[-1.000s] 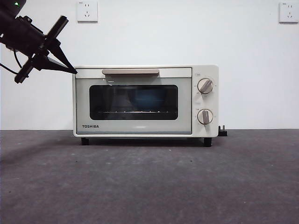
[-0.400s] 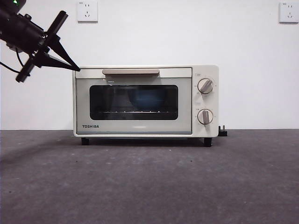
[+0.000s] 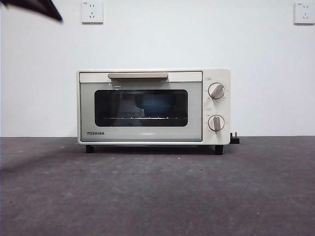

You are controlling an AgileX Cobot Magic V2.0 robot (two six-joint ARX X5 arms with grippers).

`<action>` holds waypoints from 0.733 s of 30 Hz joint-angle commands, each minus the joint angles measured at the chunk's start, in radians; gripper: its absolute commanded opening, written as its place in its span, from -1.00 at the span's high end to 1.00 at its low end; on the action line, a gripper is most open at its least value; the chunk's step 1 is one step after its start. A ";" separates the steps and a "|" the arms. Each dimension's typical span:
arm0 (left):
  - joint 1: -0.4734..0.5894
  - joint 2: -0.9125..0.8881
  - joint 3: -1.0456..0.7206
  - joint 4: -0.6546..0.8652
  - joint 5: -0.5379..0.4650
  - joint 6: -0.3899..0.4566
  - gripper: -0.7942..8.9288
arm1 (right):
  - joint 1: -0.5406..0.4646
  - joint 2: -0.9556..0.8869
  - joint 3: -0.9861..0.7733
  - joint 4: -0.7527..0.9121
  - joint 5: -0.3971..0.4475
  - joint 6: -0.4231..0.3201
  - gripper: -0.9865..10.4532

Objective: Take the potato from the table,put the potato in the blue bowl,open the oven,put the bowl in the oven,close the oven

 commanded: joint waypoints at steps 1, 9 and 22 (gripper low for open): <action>-0.036 -0.119 0.000 -0.026 -0.051 0.103 0.85 | 0.002 -0.002 -0.006 -0.023 0.005 -0.006 0.83; -0.075 -0.327 0.000 0.003 -0.043 0.094 0.85 | 0.002 -0.002 -0.006 -0.023 0.005 -0.006 0.83; -0.055 -0.372 -0.011 -0.011 -0.189 0.335 0.85 | 0.002 -0.002 -0.006 -0.023 0.005 -0.006 0.83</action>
